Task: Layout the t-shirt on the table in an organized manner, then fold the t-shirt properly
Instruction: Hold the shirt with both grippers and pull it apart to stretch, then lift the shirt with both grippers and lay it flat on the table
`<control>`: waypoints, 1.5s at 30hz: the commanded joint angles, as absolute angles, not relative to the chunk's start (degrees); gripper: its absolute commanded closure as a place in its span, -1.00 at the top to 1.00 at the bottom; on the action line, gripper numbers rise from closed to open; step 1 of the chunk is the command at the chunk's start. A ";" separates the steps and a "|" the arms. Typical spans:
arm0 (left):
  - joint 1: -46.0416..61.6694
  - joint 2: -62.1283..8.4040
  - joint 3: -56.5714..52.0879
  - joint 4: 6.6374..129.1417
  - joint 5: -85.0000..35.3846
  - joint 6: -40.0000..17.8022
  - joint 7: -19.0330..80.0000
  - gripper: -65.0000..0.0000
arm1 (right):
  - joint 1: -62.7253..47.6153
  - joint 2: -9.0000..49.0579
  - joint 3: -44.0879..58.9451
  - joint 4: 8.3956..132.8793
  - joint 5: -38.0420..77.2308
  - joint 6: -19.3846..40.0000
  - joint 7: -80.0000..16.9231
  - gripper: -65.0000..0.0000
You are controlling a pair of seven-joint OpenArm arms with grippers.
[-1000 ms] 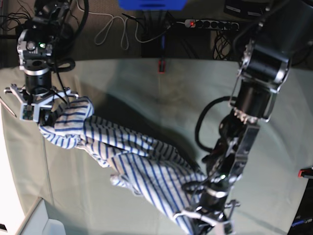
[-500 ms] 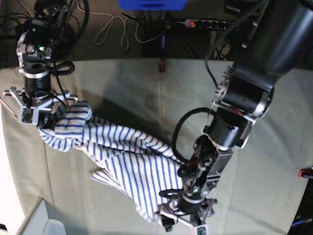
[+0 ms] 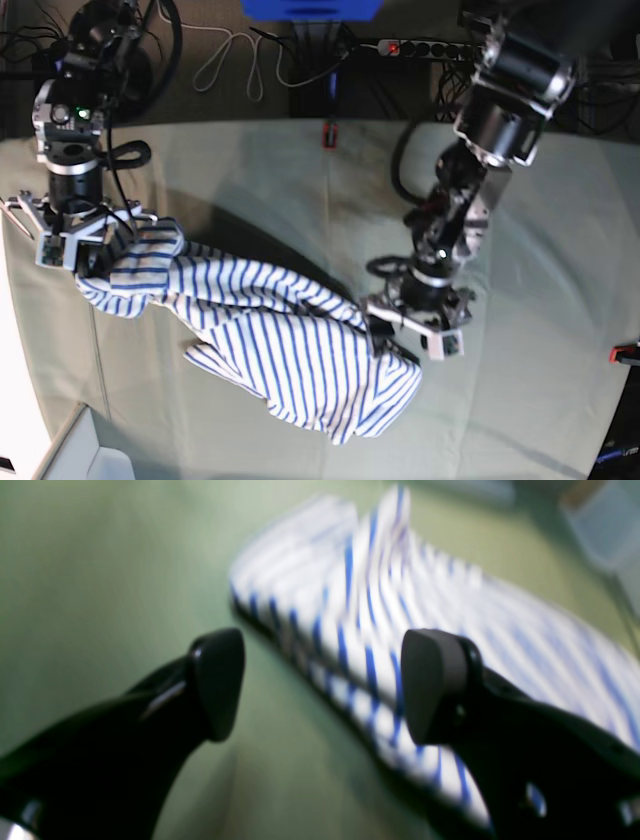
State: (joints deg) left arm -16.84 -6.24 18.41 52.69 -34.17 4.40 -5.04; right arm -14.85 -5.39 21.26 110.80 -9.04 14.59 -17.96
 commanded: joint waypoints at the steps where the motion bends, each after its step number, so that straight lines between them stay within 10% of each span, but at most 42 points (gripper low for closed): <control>1: -18.33 -4.62 18.15 53.93 -33.80 3.65 -7.34 0.45 | -14.37 -5.05 21.32 111.43 -8.84 14.73 -16.04 -1.00; 21: -16.13 2.42 18.07 44.00 -33.80 3.82 -7.34 0.39 | -14.64 -4.97 21.58 110.29 -8.84 14.73 -16.04 -1.00; 29: -22.29 5.14 17.80 32.75 -33.89 3.38 -7.87 -0.94 | -15.34 -4.97 21.41 110.20 -8.84 14.73 -16.04 -1.00; 45: 3.12 -12.70 4.26 81.19 -33.89 15.34 -7.34 -1.00 | -14.81 -5.32 20.97 108.26 -8.75 14.73 -16.04 -1.00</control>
State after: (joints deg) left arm 4.21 -12.10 4.86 80.51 -34.61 13.28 -4.45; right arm -15.11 -6.17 19.99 107.20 -7.44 16.82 -17.69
